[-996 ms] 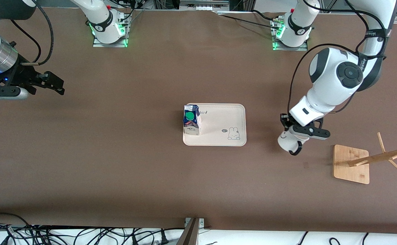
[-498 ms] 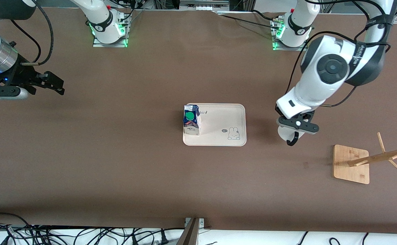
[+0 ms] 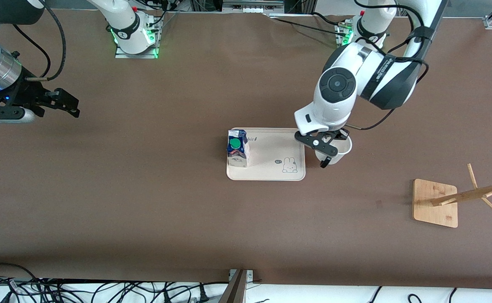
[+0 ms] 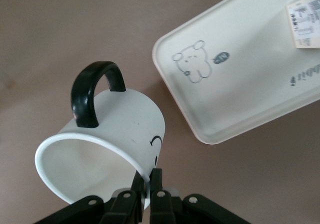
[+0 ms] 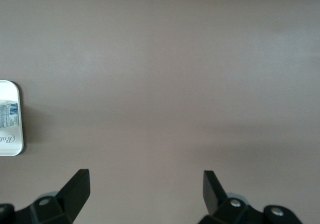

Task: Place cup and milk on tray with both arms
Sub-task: 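Carry the mug over the tray beside the carton and lower it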

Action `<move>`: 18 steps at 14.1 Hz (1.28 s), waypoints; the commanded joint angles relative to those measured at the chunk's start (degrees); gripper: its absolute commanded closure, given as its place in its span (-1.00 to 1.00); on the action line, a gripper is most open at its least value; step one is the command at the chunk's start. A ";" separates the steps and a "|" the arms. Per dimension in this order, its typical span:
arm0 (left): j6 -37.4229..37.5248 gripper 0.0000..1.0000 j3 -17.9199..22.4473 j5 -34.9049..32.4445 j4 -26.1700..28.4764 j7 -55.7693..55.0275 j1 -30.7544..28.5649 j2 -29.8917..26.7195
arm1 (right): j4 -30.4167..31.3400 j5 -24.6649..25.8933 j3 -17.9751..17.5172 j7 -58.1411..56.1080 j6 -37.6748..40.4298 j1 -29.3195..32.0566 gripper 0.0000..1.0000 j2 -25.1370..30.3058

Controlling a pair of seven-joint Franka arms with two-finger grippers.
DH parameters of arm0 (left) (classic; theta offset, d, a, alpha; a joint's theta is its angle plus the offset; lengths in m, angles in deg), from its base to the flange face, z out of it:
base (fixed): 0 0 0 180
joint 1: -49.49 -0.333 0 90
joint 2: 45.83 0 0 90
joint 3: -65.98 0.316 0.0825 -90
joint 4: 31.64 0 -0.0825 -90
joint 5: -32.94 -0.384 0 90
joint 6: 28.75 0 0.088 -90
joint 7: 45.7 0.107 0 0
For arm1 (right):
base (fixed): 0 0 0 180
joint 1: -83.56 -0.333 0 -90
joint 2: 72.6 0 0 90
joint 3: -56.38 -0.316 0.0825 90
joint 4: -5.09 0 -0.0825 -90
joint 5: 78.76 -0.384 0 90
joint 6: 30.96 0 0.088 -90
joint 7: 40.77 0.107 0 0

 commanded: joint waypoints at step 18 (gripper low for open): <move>-1.02 1.00 3.40 4.90 -13.68 -15.51 12.13 19.16 | -1.18 0.33 0.04 0.08 -0.30 0.29 -1.00 -0.35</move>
